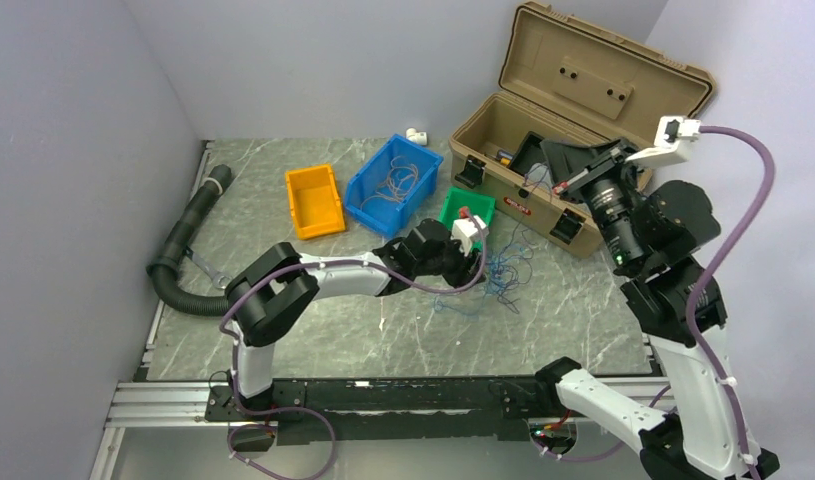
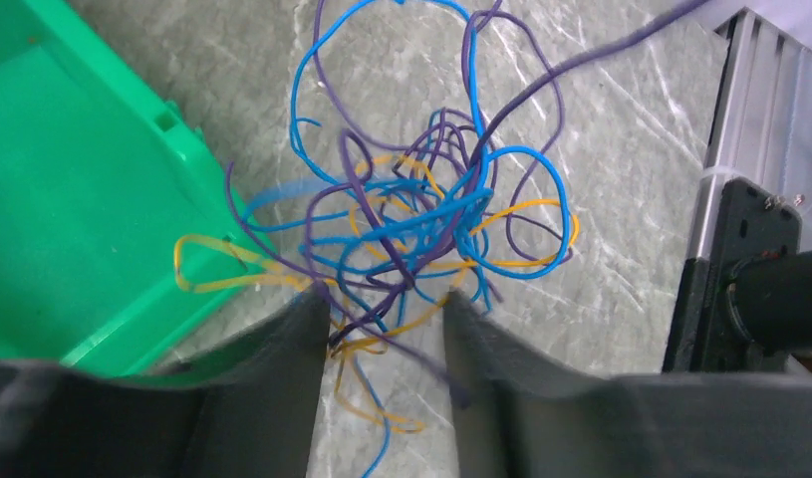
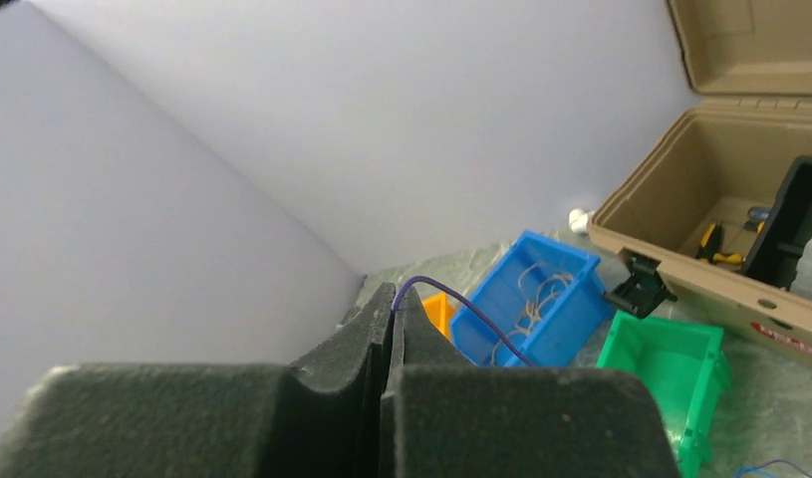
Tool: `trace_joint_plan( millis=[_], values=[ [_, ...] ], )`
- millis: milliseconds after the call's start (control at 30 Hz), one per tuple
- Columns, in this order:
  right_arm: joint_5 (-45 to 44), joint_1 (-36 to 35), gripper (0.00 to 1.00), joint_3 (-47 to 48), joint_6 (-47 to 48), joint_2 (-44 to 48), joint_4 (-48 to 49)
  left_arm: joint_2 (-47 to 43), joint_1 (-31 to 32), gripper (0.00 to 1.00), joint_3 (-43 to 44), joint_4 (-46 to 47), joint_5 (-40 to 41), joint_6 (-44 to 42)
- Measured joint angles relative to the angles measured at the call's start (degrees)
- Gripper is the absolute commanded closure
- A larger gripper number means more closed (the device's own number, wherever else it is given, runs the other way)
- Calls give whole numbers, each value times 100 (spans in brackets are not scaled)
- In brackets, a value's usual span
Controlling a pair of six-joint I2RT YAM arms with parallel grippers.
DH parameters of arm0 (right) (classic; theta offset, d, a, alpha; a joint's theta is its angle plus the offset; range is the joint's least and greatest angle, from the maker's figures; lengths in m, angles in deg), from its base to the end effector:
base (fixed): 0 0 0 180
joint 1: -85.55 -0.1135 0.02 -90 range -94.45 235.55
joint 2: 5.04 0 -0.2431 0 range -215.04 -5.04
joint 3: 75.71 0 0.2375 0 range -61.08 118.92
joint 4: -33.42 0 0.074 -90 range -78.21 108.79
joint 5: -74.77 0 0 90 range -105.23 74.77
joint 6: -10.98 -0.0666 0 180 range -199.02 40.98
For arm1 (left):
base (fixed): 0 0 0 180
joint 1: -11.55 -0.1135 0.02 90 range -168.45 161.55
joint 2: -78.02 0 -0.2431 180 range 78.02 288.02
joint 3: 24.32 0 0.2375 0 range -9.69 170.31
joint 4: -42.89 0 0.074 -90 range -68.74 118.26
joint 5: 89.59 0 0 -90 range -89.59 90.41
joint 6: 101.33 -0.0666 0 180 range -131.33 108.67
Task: Untangle the cables
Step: Untie the cable.
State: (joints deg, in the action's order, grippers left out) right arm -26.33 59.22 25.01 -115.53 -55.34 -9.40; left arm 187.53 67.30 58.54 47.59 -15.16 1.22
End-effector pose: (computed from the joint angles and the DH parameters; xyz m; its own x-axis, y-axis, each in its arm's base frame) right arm 0.1439 0.0569 0.5020 -0.0619 0.6208 -0.7815 -0.2829 0.7400 0.6102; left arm 0.2338 -0.3751 0.1845 -0.4088 0.2285 -0.8835 0.8683 0.3955 -0.2995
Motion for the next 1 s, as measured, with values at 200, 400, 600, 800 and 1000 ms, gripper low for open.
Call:
trace_joint_plan(
  millis=[200, 400, 600, 800, 1000],
  values=[
    [-658, 0, 100, 374, 168, 155, -24, -442, -17, 100, -833, 345, 256, 92],
    [-2015, 0, 100, 205, 302, 664, -96, -1829, -46, 100, -2013, 116, 442, 142],
    [-3276, 4, 100, -782, 262, 1099, -380, -3528, -516, 100, -2813, -817, 514, 245],
    [-3910, 4, 100, -2100, -308, 949, -1320, -5036, -1202, 100, -3705, -1945, 717, 472],
    [-3628, 4, 100, -3296, -678, 957, -1709, -5989, -1429, 100, -4092, -2752, 1139, 570]
  ],
)
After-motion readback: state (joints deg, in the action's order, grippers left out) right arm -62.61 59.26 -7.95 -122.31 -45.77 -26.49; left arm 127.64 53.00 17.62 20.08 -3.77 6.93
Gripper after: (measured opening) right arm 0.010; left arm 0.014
